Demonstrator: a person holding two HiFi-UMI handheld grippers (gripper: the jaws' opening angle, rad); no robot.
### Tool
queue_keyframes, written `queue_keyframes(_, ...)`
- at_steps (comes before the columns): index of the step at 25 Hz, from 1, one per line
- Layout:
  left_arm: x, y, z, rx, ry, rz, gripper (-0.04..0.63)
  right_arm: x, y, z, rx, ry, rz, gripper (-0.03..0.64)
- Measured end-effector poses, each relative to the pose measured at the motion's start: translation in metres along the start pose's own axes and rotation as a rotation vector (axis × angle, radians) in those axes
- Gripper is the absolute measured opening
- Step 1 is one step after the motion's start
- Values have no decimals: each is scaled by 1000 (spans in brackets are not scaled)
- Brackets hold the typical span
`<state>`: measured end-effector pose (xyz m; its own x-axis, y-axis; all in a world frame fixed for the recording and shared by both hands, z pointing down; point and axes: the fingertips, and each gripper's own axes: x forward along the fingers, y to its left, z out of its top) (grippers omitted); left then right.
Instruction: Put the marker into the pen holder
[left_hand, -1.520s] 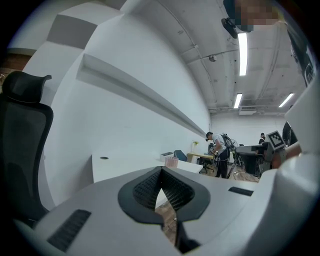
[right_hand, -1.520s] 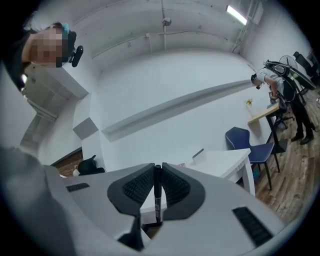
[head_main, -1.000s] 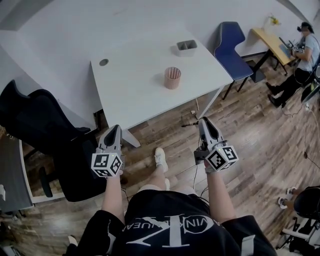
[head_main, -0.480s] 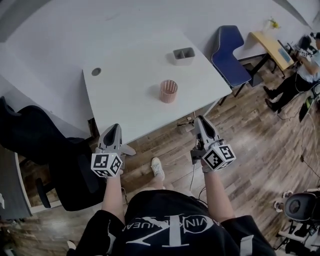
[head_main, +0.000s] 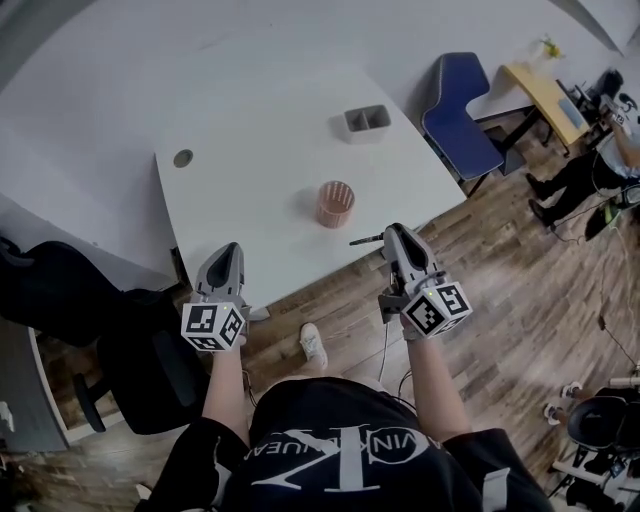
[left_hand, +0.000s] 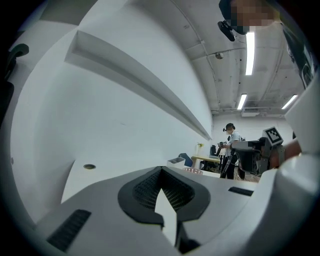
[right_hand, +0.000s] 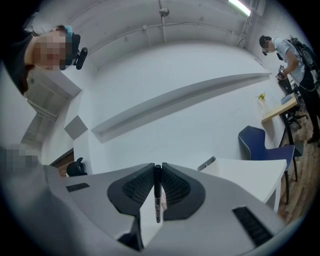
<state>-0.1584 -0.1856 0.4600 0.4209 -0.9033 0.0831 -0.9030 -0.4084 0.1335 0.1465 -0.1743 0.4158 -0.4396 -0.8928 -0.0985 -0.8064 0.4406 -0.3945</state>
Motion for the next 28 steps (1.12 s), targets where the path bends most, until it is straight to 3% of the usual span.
queue_keyframes(12,70,15,5,-16,7,-43,14,63,-14,15,-11,-12,42,57)
queue_keyframes(19,96,19,0,16,23,-77,14,92,-31,-1,-11,10,21,57)
queue_keyframes(28,111,21,-13,-18,47,-57,14,113,-45,-28,1,87,42,57)
